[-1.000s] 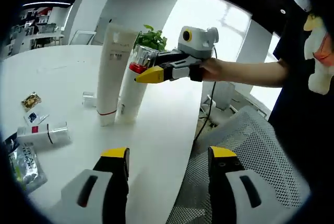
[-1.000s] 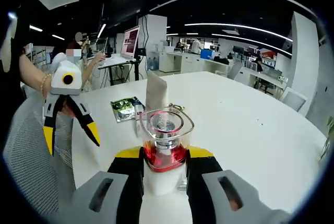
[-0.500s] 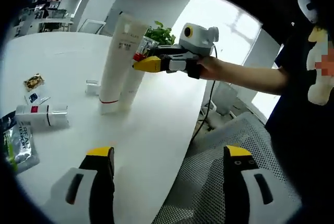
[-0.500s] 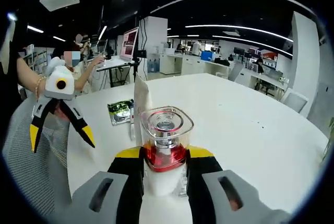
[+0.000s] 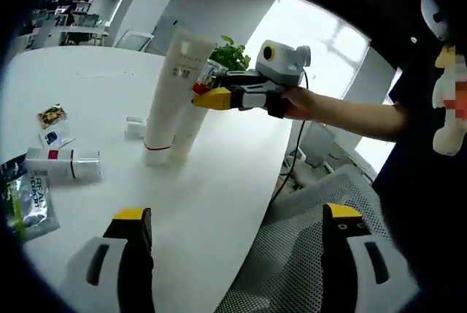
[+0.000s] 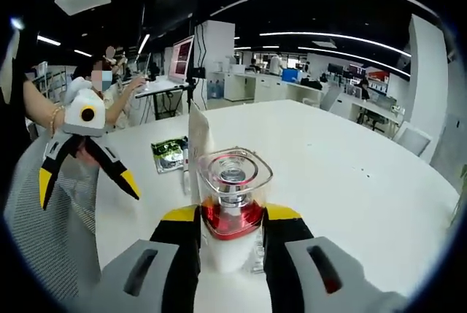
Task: Arrange the skincare products in the storage area until every visible bottle or jar stands upright without overlapping.
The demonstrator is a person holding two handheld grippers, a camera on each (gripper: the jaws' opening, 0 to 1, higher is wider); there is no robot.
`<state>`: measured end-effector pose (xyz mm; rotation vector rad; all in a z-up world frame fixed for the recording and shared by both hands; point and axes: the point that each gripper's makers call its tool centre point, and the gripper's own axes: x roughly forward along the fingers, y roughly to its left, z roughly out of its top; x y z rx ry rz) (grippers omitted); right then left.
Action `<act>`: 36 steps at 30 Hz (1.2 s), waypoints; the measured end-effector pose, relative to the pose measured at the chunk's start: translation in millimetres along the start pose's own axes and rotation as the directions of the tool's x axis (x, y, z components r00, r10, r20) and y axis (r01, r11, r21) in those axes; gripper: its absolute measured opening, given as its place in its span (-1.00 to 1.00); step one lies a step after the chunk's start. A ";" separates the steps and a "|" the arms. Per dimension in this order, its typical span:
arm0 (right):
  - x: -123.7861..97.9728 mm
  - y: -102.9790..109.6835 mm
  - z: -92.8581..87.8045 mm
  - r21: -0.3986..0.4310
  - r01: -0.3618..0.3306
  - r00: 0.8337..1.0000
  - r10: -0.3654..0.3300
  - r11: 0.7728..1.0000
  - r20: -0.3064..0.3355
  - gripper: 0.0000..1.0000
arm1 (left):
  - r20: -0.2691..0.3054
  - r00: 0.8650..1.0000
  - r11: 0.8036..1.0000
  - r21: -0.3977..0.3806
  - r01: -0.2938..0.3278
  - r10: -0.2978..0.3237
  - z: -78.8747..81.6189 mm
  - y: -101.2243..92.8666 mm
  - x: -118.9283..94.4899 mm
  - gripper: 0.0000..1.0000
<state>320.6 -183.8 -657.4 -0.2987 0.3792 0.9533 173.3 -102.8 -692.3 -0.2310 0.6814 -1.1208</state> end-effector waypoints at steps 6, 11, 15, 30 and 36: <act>-4.3 3.6 -5.0 0.023 0.021 0.999 -0.020 1.000 -0.033 -0.13 | 0.012 0.999 0.999 -0.012 -0.035 0.035 4.8 1.0 -6.3 0.98; -9.5 4.4 -4.5 0.091 0.061 0.998 -0.058 0.994 -0.034 0.22 | 0.023 0.998 0.998 -0.016 -0.063 0.063 6.9 5.7 -10.6 0.98; -14.5 10.4 -4.9 0.103 0.070 0.997 -0.067 0.992 -0.037 0.22 | 0.039 0.996 0.997 -0.020 -0.077 0.078 9.8 5.6 -17.3 0.98; -30.8 40.2 -15.4 0.217 0.145 0.989 -0.137 0.965 -0.051 0.54 | 0.105 0.976 0.981 0.007 -0.194 0.192 16.5 27.0 -63.5 0.98; -38.7 53.8 -18.3 0.254 0.177 0.984 -0.168 0.951 -0.056 0.61 | 0.124 0.966 0.973 0.012 -0.229 0.226 17.7 32.8 -82.7 0.98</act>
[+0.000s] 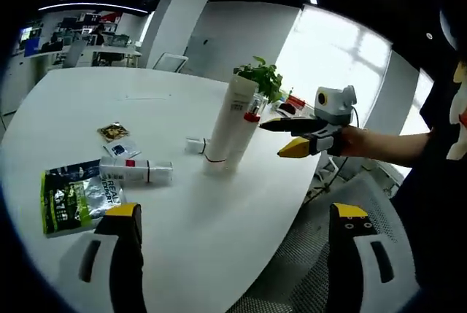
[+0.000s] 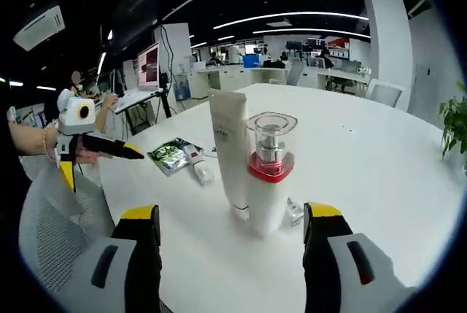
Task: Arrange the skincare products in the storage area until every visible bottle or jar stands upright without overlapping.
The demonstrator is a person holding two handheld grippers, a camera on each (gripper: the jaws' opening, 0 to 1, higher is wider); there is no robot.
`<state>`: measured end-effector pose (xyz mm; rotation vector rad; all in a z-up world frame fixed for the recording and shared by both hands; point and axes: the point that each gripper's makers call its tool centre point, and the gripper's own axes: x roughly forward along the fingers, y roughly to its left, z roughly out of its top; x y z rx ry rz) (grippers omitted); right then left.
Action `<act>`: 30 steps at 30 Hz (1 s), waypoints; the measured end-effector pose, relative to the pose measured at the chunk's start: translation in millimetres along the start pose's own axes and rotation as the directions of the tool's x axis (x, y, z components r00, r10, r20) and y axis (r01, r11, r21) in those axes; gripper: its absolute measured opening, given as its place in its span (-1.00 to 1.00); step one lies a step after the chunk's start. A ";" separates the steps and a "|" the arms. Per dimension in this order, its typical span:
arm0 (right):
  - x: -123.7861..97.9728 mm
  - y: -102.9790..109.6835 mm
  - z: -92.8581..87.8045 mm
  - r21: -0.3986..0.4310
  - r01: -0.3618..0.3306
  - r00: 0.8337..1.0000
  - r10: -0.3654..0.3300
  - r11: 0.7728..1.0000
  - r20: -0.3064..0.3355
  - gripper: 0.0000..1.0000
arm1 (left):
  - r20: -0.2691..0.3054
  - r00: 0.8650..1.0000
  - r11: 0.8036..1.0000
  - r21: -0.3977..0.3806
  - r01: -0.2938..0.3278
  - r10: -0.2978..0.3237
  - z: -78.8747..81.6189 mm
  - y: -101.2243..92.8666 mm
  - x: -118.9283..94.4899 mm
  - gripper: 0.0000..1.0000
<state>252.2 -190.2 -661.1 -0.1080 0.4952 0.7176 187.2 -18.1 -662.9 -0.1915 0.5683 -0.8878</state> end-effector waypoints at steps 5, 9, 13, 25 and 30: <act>-6.2 4.9 -3.7 0.033 0.023 1.000 -0.024 0.999 0.009 0.67 | 0.023 0.999 0.999 0.008 -0.036 0.035 2.4 7.0 -12.9 0.98; -12.6 9.8 -7.1 0.052 0.036 0.999 -0.036 0.998 0.010 0.71 | 0.054 0.994 0.995 0.017 -0.095 0.094 10.4 15.6 -21.6 0.98; -19.6 13.2 -11.1 0.061 0.050 0.999 -0.051 0.997 0.010 0.75 | 0.080 0.988 0.991 0.026 -0.134 0.131 19.1 22.9 -29.4 0.98; -36.0 19.4 -22.5 0.091 0.067 0.998 -0.068 0.994 0.004 0.77 | 0.077 0.978 0.980 0.037 -0.195 0.191 22.0 28.6 -43.5 0.98; -40.1 14.6 -26.2 0.089 0.071 0.997 -0.071 0.994 -0.004 0.77 | 0.072 0.974 0.976 0.039 -0.216 0.213 17.5 30.6 -46.7 0.98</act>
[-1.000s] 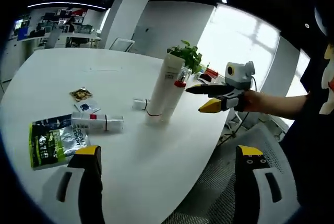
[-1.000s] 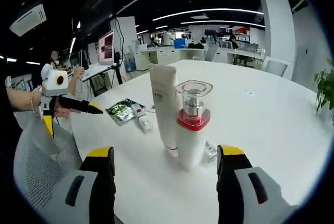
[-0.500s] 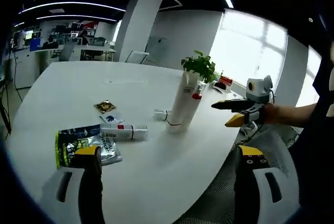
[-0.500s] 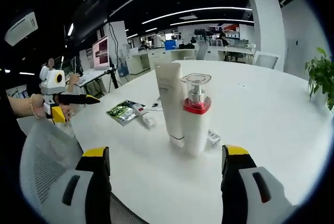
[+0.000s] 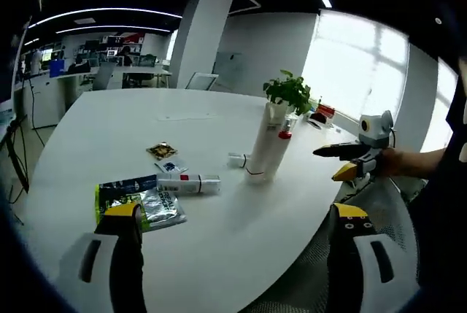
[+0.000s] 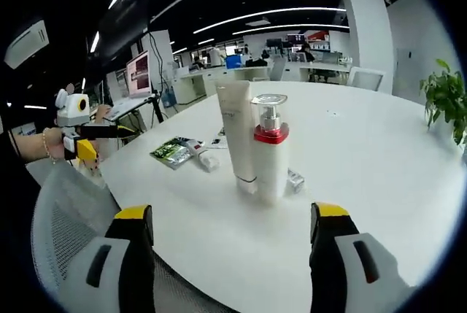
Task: Arrange the skincare products in the storage area until every visible bottle or jar stands upright without overlapping.
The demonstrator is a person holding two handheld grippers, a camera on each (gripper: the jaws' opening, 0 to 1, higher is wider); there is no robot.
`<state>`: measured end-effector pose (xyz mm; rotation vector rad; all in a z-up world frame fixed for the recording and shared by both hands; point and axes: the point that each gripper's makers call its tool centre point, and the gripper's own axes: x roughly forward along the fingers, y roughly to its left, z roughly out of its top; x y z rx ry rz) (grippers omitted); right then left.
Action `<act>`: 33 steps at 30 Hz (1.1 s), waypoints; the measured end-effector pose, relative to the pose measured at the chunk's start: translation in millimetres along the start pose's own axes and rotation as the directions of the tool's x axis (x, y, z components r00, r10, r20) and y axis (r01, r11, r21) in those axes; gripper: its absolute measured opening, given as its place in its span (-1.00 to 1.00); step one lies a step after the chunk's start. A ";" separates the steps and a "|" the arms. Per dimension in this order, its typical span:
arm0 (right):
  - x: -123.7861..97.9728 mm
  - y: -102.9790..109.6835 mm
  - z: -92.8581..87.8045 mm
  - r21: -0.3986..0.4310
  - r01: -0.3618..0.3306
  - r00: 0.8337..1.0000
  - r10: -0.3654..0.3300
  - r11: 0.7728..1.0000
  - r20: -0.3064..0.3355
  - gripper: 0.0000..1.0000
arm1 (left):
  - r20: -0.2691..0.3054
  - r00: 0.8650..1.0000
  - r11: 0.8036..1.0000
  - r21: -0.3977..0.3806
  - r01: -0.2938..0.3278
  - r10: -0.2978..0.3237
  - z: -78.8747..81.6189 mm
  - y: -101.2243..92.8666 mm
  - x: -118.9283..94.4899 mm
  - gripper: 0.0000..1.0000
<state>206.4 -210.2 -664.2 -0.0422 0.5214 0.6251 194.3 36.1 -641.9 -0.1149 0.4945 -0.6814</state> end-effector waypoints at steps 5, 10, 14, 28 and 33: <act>-2.9 -4.5 -0.6 -0.003 0.007 1.000 -0.007 1.000 -0.007 0.77 | 0.008 1.000 1.000 -0.016 -0.015 0.015 -1.0 2.5 -3.2 0.98; -3.8 -14.1 1.9 -0.043 0.018 1.000 -0.019 0.999 -0.020 0.76 | 0.013 1.000 1.000 -0.013 -0.024 0.024 1.1 0.6 -11.0 0.98; -4.6 -27.0 7.6 -0.077 0.030 0.999 -0.033 0.997 -0.030 0.75 | 0.017 0.999 0.999 -0.003 -0.037 0.037 -0.2 -2.6 -15.3 0.98; 9.0 -73.8 17.0 -0.218 0.030 0.991 -0.058 0.975 -0.120 0.50 | 0.017 0.998 0.998 -0.021 -0.055 0.056 -0.9 3.8 -9.0 0.98; 24.7 -89.8 13.9 -0.250 0.021 0.986 -0.061 0.968 -0.153 0.36 | 0.008 0.998 0.997 -0.032 -0.063 0.064 -2.7 8.1 -8.7 0.98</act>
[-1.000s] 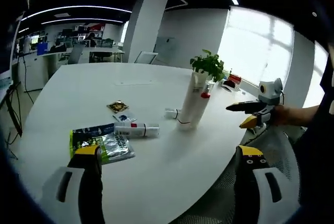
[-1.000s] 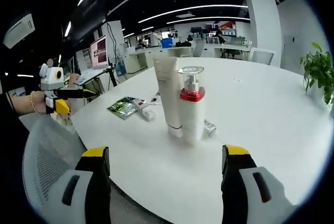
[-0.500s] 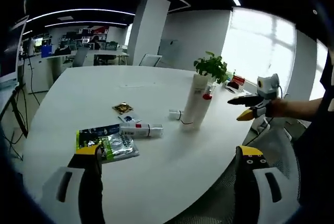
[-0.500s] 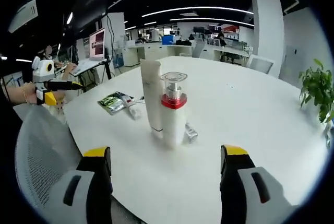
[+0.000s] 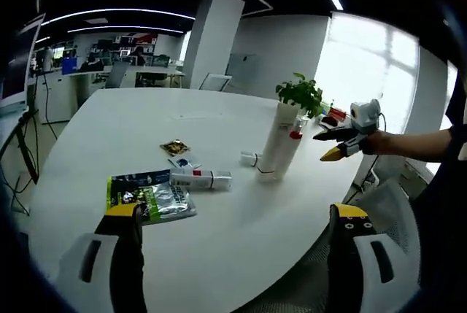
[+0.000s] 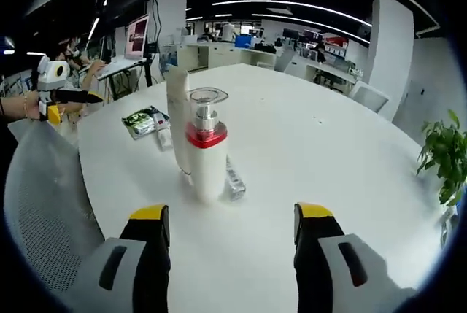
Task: Arrange the skincare products in the storage area until every visible bottle or jar stands upright without overlapping.
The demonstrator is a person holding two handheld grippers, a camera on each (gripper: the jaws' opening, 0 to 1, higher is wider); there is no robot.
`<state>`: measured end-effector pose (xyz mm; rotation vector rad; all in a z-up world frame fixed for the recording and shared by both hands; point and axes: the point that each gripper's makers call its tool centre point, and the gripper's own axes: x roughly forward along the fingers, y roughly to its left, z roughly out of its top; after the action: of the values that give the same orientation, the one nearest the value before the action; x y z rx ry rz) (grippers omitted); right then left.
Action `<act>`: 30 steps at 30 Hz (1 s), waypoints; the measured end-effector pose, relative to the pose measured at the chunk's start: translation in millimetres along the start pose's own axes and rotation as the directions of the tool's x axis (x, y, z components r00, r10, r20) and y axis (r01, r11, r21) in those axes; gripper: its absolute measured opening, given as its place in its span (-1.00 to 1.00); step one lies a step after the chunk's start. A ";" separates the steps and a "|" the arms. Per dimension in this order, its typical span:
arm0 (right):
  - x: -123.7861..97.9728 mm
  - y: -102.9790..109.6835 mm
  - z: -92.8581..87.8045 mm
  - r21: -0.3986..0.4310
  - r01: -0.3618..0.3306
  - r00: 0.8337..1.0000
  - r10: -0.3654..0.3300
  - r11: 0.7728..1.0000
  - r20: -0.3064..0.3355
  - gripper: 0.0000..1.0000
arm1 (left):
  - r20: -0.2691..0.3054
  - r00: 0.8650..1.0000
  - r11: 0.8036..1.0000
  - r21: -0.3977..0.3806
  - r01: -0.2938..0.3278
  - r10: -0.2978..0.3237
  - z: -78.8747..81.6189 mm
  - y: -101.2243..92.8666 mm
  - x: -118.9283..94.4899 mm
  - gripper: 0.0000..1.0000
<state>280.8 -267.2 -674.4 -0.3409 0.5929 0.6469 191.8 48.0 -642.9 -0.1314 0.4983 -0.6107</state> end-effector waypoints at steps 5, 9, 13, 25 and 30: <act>14.7 -13.1 -4.3 -0.032 -0.005 1.000 0.004 0.999 -0.024 0.23 | -0.018 1.000 1.000 -0.003 0.001 -0.001 -2.6 0.8 1.8 0.98; 27.4 -17.3 -5.1 -0.068 -0.043 0.998 0.041 0.997 -0.039 0.17 | -0.033 0.999 1.000 -0.007 0.000 -0.001 -4.9 3.2 5.4 0.98; 39.6 -18.6 -8.8 -0.103 -0.085 0.995 0.079 0.991 -0.060 0.08 | -0.048 0.999 1.000 -0.011 -0.002 0.001 -7.1 5.6 8.4 0.98; 74.6 -19.9 -15.7 -0.160 -0.205 0.977 0.192 0.966 -0.093 -0.05 | -0.056 0.998 0.999 -0.035 -0.032 0.030 -2.3 24.3 16.5 0.98; 83.8 -17.2 -14.8 -0.172 -0.221 0.973 0.205 0.960 -0.106 -0.08 | -0.067 0.997 0.998 -0.039 -0.041 0.038 -4.2 29.2 18.2 0.98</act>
<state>339.8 -248.4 -735.3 -0.4835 0.6609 0.9009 217.7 61.3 -661.7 -0.1397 0.5767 -0.5682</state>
